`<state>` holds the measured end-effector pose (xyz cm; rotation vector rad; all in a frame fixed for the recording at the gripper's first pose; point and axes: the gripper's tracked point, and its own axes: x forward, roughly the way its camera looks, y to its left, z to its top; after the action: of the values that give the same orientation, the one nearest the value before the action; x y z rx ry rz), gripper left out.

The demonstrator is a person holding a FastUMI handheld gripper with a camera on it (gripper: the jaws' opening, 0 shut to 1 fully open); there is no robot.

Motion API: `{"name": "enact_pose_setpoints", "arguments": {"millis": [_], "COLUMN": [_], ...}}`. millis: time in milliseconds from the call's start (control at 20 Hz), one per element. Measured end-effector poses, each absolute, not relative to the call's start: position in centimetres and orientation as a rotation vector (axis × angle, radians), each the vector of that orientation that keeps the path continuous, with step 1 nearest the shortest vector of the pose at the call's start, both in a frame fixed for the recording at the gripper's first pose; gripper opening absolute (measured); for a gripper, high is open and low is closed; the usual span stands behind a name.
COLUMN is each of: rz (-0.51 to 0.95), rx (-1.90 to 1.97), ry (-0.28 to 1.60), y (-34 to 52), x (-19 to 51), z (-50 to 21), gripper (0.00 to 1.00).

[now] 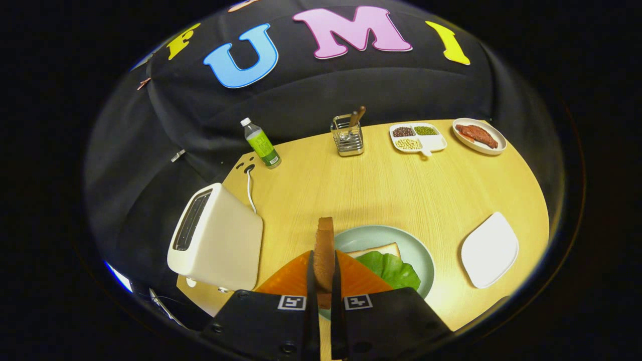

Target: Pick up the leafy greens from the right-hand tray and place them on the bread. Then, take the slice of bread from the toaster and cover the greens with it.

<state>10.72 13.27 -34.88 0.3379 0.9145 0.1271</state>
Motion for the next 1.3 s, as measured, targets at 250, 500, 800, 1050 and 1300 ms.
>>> {"name": "enact_pose_setpoints", "arguments": {"millis": [250,500,800,1050,1300], "rz": [0.075,-0.016,-0.092,-0.116,-0.153], "rx": [0.39,0.45,0.425,0.344,0.255], "ry": [0.921,0.947,0.943,0.899,0.785], "y": [11.0,7.9,5.3,4.0,1.2], "x": [9.9,8.8,7.6,6.1,5.1], "z": [-36.4,-38.3,-39.8,-38.8,-34.0], "gripper": [0.14,0.26,0.61,1.0,0.99]}}
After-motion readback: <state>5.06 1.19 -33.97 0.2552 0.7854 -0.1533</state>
